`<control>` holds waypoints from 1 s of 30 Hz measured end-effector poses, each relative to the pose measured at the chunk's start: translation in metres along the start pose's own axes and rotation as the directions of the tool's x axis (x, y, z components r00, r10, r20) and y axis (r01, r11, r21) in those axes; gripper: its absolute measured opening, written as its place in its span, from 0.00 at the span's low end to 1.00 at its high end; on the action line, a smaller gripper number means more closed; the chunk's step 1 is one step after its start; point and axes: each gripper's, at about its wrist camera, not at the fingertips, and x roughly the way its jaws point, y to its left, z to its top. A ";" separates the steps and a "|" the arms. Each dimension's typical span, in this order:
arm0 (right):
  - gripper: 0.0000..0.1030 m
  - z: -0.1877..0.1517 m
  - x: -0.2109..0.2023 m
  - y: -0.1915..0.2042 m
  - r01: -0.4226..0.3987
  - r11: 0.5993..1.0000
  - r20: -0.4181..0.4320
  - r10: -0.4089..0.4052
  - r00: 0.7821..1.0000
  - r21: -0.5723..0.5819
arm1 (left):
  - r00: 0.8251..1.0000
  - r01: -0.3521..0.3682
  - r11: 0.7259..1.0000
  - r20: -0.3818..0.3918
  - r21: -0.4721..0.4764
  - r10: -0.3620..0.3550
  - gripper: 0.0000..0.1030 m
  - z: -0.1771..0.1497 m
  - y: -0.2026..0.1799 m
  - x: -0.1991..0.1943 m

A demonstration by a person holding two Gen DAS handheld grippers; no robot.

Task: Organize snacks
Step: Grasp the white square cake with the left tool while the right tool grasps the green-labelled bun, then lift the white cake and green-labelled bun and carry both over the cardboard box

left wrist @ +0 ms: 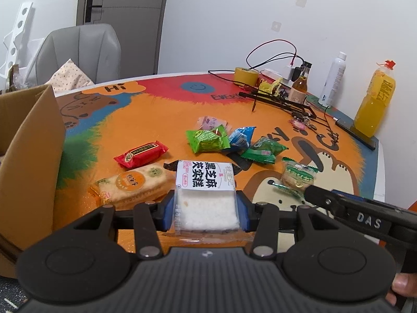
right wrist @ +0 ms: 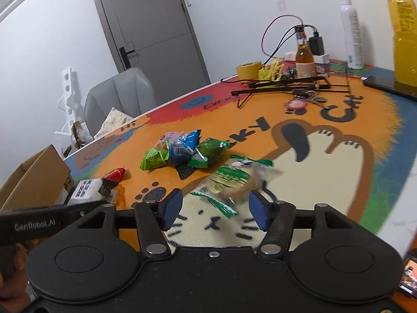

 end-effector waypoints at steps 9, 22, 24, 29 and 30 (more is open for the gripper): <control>0.62 0.008 0.039 0.001 0.033 0.999 -0.039 -0.032 0.999 0.012 | 1.000 -0.016 1.000 -0.020 -0.016 0.016 0.45 0.005 0.013 0.017; 0.79 0.019 0.070 0.018 0.170 0.983 -0.048 -0.173 0.984 -0.068 | 1.000 -0.013 0.999 -0.027 -0.031 0.012 0.45 0.011 0.021 0.036; 0.78 0.017 0.071 0.021 0.191 0.977 -0.048 -0.196 0.979 -0.094 | 0.999 -0.015 0.999 -0.029 -0.031 0.014 0.45 0.012 0.022 0.038; 0.50 0.018 0.064 0.014 0.225 0.970 -0.030 -0.229 0.973 -0.094 | 0.999 -0.021 0.999 -0.037 -0.027 0.020 0.45 0.014 0.021 0.044; 0.48 0.018 0.062 0.012 0.215 0.972 -0.031 -0.219 0.975 -0.093 | 0.999 -0.021 0.999 -0.038 -0.027 0.020 0.45 0.014 0.021 0.045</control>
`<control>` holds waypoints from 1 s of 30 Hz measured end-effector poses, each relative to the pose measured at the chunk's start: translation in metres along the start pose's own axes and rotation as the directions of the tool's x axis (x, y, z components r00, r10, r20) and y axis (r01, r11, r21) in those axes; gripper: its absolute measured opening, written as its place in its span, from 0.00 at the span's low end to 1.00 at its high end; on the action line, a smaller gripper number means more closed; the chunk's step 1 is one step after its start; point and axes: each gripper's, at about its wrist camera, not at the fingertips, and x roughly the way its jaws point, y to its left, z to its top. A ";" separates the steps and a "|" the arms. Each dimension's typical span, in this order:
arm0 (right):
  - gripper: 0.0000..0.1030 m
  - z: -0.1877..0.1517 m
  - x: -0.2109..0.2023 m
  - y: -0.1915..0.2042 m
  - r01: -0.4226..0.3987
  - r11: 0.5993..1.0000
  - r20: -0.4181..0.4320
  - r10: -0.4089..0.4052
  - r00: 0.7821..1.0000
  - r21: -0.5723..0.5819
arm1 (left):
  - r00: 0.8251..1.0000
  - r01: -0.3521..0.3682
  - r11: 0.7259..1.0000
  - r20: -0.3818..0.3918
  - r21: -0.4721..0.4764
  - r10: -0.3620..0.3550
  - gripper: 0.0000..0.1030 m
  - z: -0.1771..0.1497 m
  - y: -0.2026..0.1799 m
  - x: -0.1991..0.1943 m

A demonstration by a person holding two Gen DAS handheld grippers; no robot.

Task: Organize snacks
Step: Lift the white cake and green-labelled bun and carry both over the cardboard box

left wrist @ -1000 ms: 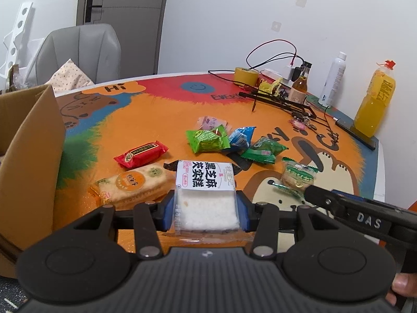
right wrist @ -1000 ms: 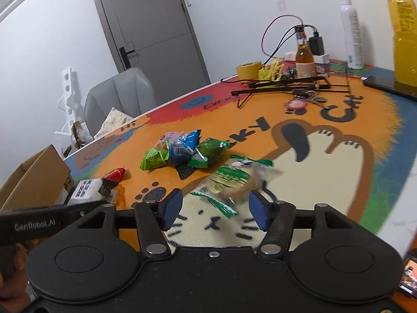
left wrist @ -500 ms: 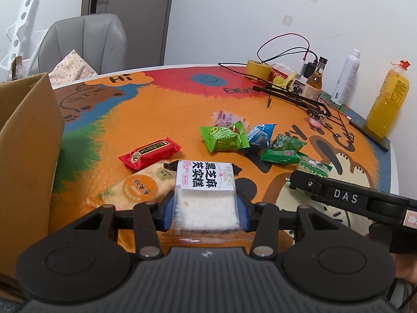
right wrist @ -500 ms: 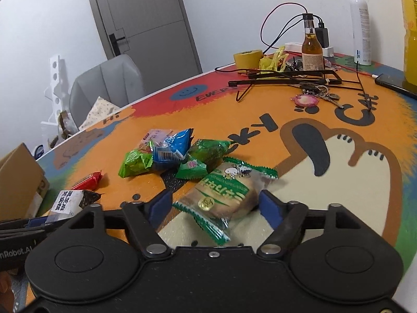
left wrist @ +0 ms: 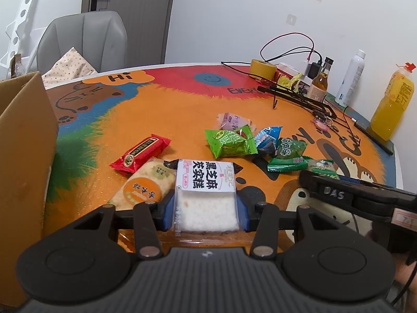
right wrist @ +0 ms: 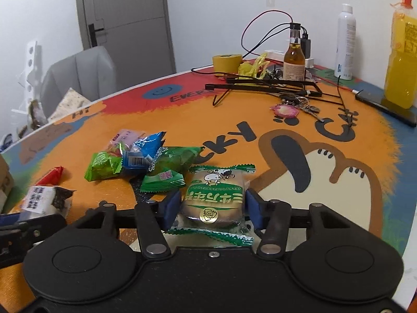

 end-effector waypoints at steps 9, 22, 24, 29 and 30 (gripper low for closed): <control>0.45 -0.010 -0.021 -0.013 -0.060 0.997 0.012 0.060 0.998 0.049 | 1.000 0.016 1.000 0.003 0.007 -0.016 0.44 -0.002 -0.008 -0.006; 0.45 -0.007 -0.067 -0.007 -0.141 0.988 0.103 0.135 0.986 0.059 | 0.997 0.018 1.000 0.077 0.013 -0.019 0.44 -0.002 -0.010 -0.046; 0.45 -0.007 -0.074 -0.003 -0.153 0.987 0.113 0.147 0.983 0.051 | 0.996 0.014 1.000 0.089 0.011 -0.015 0.44 -0.002 -0.008 -0.054; 0.45 -0.005 -0.091 0.008 -0.185 0.982 0.139 0.178 0.974 0.035 | 0.992 0.000 1.000 0.128 0.003 0.000 0.44 0.000 0.001 -0.076; 0.45 -0.004 -0.094 0.010 -0.193 0.981 0.144 0.187 0.972 0.033 | 0.991 -0.003 1.000 0.135 0.000 0.003 0.44 0.001 0.002 -0.080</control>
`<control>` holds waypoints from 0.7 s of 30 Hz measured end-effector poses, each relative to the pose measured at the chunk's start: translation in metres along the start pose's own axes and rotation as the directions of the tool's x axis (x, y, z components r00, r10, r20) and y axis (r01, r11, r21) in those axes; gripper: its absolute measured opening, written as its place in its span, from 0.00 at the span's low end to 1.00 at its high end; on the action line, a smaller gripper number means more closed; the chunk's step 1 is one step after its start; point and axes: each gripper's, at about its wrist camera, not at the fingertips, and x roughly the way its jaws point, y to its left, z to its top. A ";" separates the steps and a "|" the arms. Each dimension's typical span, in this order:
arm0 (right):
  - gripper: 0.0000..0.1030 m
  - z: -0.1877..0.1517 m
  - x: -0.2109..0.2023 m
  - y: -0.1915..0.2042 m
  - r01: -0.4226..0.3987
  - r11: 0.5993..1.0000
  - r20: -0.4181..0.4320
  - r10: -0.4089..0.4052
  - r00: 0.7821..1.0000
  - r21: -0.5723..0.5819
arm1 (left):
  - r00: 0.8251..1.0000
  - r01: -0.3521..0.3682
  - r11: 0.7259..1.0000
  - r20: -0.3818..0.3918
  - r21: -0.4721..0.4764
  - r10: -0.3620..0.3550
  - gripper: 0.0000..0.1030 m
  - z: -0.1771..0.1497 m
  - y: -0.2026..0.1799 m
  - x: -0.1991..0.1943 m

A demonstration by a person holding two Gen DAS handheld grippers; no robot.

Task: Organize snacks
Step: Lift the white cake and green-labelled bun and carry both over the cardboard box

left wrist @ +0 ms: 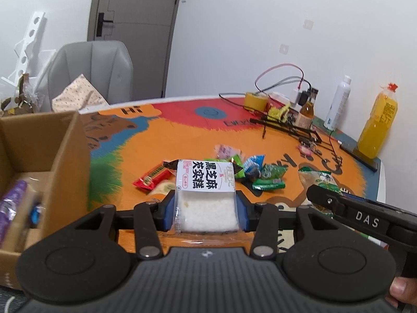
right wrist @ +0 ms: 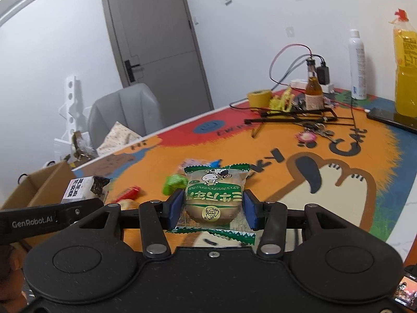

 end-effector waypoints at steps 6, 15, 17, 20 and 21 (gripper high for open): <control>0.45 0.007 -0.013 0.019 -0.053 0.998 0.032 0.054 0.998 -0.021 | 0.998 -0.022 1.000 0.051 -0.014 0.022 0.44 0.011 0.011 -0.026; 0.45 0.013 -0.022 0.048 -0.121 0.991 0.052 0.124 0.991 -0.053 | 0.992 -0.061 0.998 0.110 -0.035 0.064 0.44 0.021 0.032 -0.060; 0.45 0.013 -0.023 0.054 -0.138 0.989 0.053 0.141 0.989 -0.059 | 0.990 -0.068 0.997 0.118 -0.042 0.073 0.44 0.022 0.037 -0.065; 0.45 0.014 -0.023 0.064 -0.167 0.984 0.050 0.170 0.984 -0.065 | 0.987 -0.084 0.995 0.131 -0.054 0.091 0.44 0.023 0.046 -0.074; 0.45 0.015 -0.023 0.068 -0.178 0.982 0.051 0.181 0.982 -0.068 | 0.986 -0.090 0.994 0.136 -0.059 0.098 0.44 0.024 0.048 -0.077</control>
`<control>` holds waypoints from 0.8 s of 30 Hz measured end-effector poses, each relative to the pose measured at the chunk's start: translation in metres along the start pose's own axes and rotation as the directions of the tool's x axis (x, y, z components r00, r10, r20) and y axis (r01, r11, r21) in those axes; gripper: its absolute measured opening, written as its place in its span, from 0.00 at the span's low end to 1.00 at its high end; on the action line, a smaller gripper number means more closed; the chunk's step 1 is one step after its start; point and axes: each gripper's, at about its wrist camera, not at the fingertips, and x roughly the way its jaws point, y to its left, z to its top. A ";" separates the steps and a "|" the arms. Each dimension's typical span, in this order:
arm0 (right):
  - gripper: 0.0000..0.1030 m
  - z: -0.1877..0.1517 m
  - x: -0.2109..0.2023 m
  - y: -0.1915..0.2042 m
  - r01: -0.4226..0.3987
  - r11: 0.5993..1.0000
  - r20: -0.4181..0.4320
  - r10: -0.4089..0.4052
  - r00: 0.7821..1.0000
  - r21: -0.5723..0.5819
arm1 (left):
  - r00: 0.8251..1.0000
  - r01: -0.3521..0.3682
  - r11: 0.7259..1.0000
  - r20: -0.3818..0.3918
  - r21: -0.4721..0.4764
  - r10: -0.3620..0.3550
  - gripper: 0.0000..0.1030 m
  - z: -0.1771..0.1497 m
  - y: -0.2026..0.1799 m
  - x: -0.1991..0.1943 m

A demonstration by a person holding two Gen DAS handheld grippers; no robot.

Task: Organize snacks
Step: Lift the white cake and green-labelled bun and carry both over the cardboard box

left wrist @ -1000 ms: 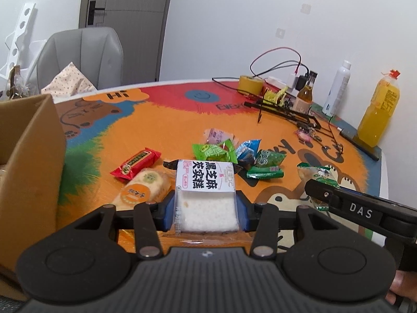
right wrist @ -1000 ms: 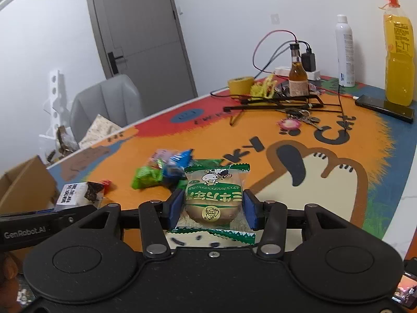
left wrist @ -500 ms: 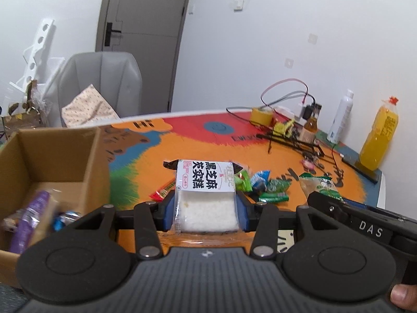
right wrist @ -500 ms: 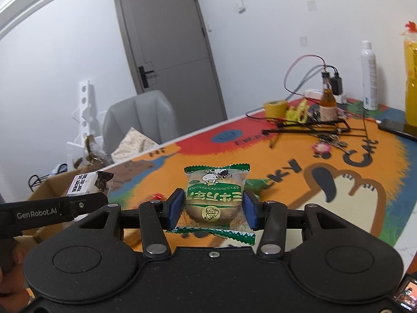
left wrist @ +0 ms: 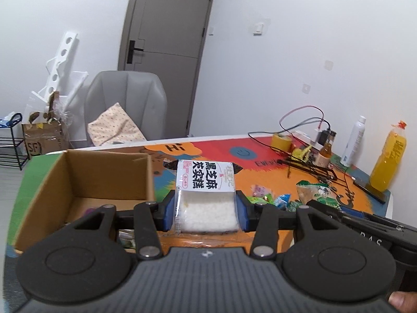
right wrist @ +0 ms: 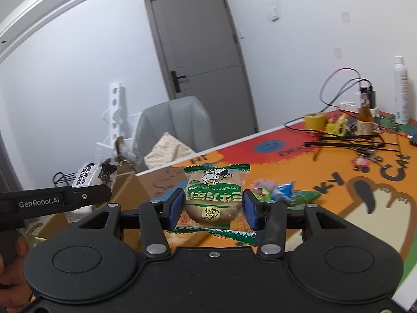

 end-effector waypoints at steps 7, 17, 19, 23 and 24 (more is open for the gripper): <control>0.45 0.003 0.012 0.025 -0.055 0.998 -0.007 0.055 0.998 -0.029 | 0.998 -0.052 0.998 0.029 -0.034 0.053 0.44 0.005 0.027 -0.015; 0.45 0.004 0.032 0.067 -0.133 0.988 -0.034 0.131 0.991 -0.076 | 0.991 -0.125 0.987 0.039 -0.096 0.129 0.44 0.009 0.074 -0.024; 0.45 0.004 0.036 0.075 -0.147 0.985 -0.039 0.144 0.989 -0.086 | 0.989 -0.138 0.985 0.036 -0.104 0.142 0.44 0.009 0.082 -0.024; 0.45 0.005 0.047 0.088 -0.172 0.980 -0.053 0.167 0.985 -0.101 | 0.987 -0.157 0.981 0.025 -0.116 0.161 0.44 0.010 0.098 -0.022; 0.45 0.005 0.050 0.091 -0.177 0.979 -0.056 0.171 0.984 -0.103 | 0.986 -0.161 0.980 0.022 -0.119 0.165 0.44 0.010 0.102 -0.021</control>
